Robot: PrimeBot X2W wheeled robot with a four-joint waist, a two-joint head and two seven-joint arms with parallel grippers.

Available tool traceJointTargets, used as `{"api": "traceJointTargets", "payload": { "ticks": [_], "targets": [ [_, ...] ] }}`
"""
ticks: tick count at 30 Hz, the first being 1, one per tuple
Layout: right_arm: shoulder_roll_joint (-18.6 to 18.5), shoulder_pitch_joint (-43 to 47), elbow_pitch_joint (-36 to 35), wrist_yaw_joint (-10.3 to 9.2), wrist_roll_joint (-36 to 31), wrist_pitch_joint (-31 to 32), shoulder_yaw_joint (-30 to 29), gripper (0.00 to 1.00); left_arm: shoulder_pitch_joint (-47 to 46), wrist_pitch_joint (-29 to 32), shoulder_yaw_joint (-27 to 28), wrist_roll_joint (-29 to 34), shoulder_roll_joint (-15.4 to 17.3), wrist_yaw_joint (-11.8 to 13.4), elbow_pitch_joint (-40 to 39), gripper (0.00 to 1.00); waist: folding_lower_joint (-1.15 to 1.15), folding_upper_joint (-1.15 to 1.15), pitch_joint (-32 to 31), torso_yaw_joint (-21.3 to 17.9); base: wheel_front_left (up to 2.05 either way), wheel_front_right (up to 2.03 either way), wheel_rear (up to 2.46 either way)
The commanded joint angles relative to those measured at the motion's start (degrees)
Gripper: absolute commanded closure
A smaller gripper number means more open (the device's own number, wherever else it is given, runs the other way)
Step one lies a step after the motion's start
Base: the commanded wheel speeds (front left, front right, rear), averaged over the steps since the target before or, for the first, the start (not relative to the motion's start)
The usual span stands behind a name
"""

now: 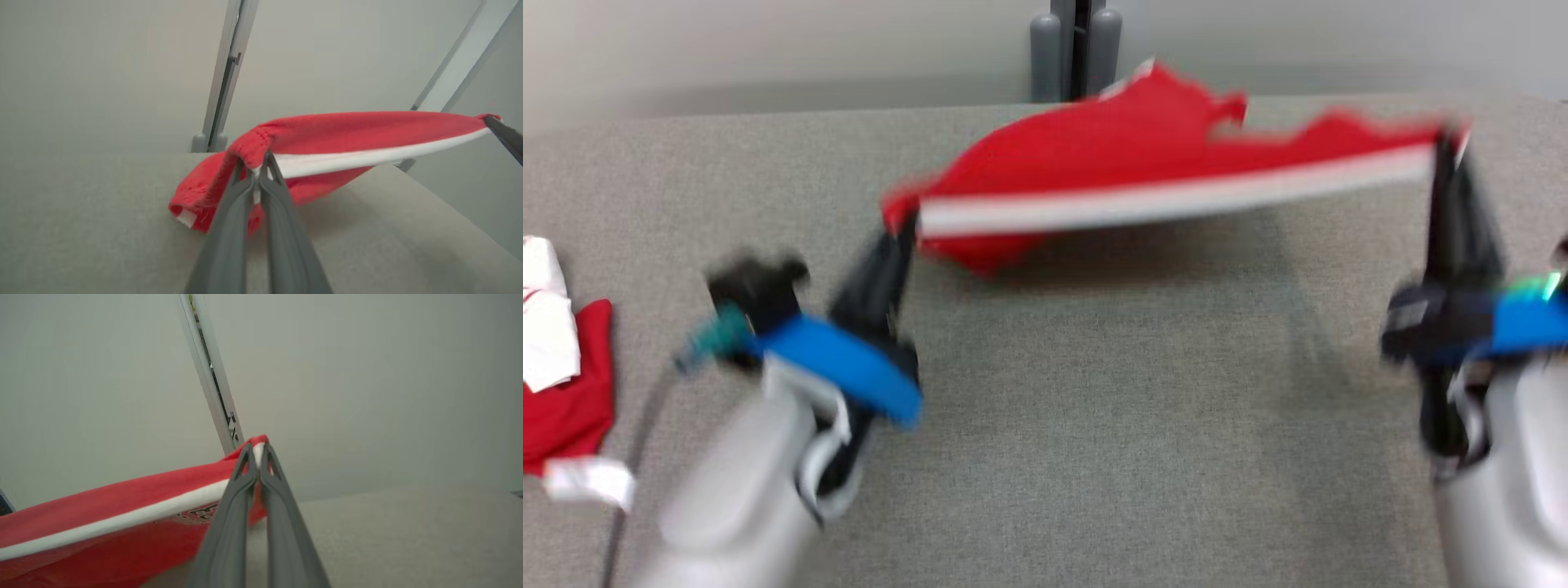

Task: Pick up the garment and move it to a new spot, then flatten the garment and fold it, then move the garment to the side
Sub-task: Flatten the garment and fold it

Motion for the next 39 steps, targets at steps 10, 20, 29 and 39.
{"api": "traceJointTargets", "payload": {
  "ticks": [10,20,29,39],
  "targets": [
    [3.16,26.46,4.26,-0.12,2.40,-0.37,-1.47,1.00,27.01,-0.30,1.80,2.29,-6.25,0.23,5.51,1.00,0.00,-0.01,-5.36,-0.55,0.00,0.00,0.00],
    [1.91,37.62,1.40,-0.12,4.39,-0.39,-2.50,1.00,36.33,-0.30,2.74,4.48,-7.12,0.23,3.72,1.00,0.00,-0.01,-10.47,0.50,0.00,0.00,0.00],
    [1.49,31.57,-2.24,-0.12,5.61,-0.37,-1.93,1.00,31.29,-0.30,3.61,6.56,-7.42,0.22,-2.83,1.00,0.00,-0.01,-8.21,2.51,0.00,0.00,0.00],
    [-1.17,10.81,3.10,-0.06,0.86,-0.26,0.77,1.00,17.90,-0.29,2.76,5.65,-8.14,0.19,-5.56,1.00,0.00,-0.01,-0.61,6.55,0.00,0.00,0.00]
  ]
}}
